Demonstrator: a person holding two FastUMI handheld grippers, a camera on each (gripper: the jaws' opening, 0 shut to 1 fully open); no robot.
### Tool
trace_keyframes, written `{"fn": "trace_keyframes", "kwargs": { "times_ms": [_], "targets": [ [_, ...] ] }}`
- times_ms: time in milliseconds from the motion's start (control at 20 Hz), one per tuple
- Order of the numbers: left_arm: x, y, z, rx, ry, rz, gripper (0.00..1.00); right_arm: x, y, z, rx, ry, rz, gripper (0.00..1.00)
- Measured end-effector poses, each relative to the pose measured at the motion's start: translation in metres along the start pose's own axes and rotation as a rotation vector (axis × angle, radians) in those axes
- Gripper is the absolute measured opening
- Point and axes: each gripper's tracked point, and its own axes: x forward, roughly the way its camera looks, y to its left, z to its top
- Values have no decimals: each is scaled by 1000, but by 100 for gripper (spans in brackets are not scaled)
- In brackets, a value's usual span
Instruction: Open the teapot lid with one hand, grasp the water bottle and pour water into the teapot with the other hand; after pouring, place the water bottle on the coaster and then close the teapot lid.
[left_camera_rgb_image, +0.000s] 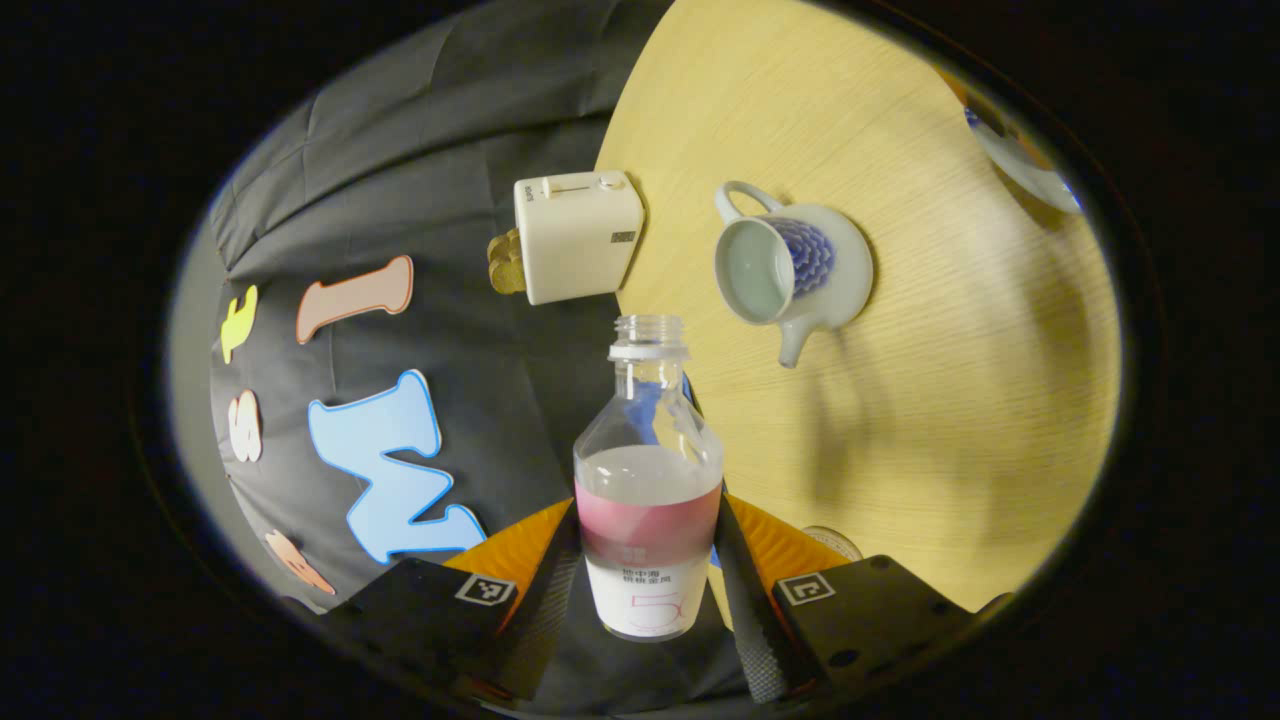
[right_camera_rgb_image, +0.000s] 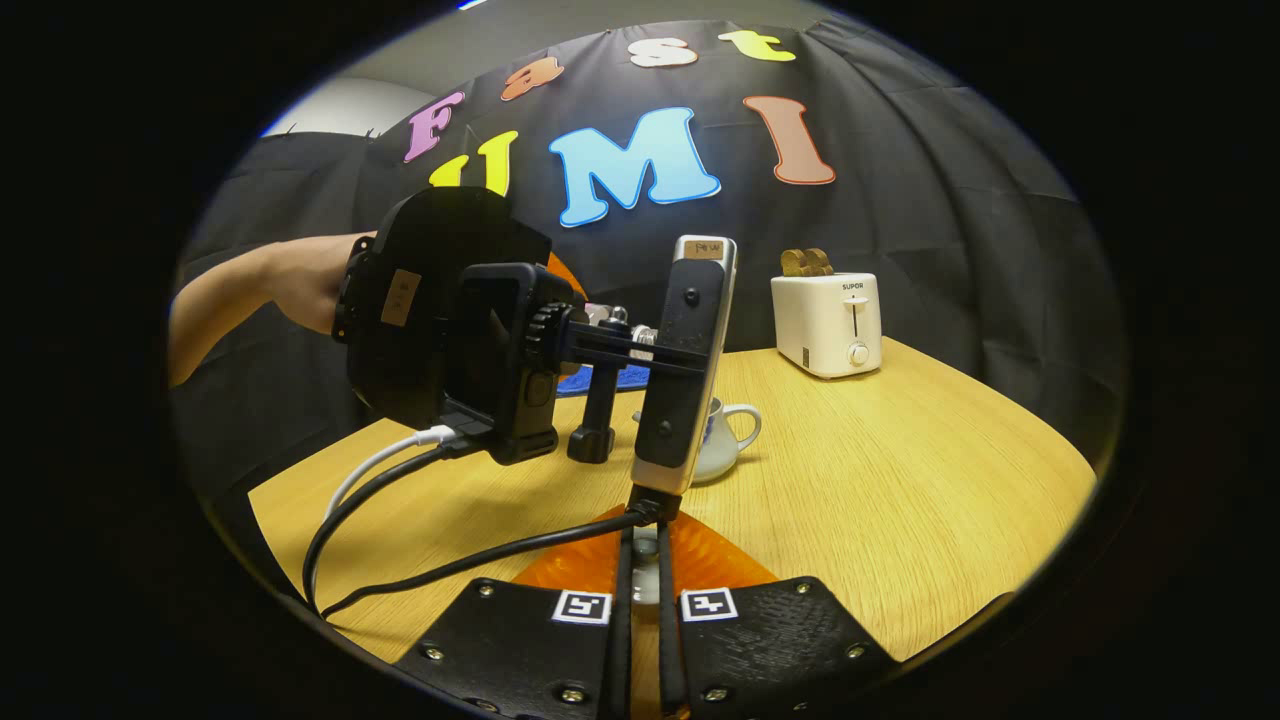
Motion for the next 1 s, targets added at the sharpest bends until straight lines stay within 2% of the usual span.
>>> {"fn": "trace_keyframes", "kwargs": {
  "times_ms": [1000],
  "targets": [
    [-7,11,0,95,28,-4,84,0,0,-1,18,12,6,11]
  ]
}}
